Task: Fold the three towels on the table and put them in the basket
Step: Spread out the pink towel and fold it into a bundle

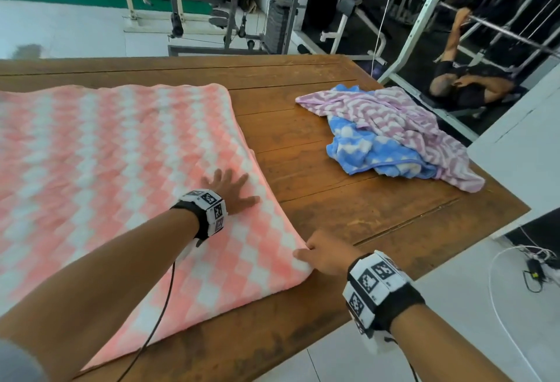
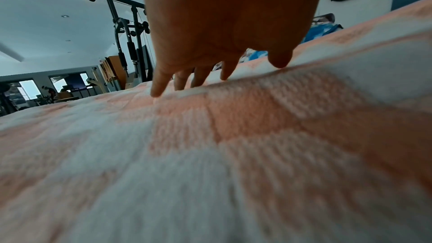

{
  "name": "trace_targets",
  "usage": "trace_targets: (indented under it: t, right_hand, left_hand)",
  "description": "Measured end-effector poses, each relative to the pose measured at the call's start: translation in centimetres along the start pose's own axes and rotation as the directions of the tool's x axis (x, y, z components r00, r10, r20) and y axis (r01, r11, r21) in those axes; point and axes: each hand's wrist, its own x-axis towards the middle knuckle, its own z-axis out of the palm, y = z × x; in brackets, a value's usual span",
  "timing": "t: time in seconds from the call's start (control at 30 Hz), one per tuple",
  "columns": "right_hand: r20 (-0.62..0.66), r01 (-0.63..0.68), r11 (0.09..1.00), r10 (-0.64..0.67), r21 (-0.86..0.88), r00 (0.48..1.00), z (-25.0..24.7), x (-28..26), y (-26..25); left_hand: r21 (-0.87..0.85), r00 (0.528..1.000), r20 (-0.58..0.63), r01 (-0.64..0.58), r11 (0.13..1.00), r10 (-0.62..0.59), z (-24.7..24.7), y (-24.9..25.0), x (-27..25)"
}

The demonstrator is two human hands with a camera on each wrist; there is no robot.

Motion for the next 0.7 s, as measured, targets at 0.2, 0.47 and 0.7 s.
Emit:
trace_targets:
  t: [0.2,0.47,0.7]
  right_hand:
    - [-0.066,-0.087,0.986,0.078,-0.142,0.995,1.4,1.0,1.0]
    - [-0.104,0.171,0.853,-0.253,-0.494,0.962,1.4,0.9,-5.2]
    - [0.282,0.563,0.672,-0.489,-0.481,0.825,7.8,0.6,-14.1]
  left_hand:
    - [0.039,0.998,0.012,-0.057,0.998,0.056,1.0,0.0,-2.4]
    - [0.036,1.000,0.019,0.007,0.999,-0.008,2.8,-3.7,-9.2]
    - [0.030,0.947,0.095,0.304,0.952,-0.306,6.8,-10.9,-21.2]
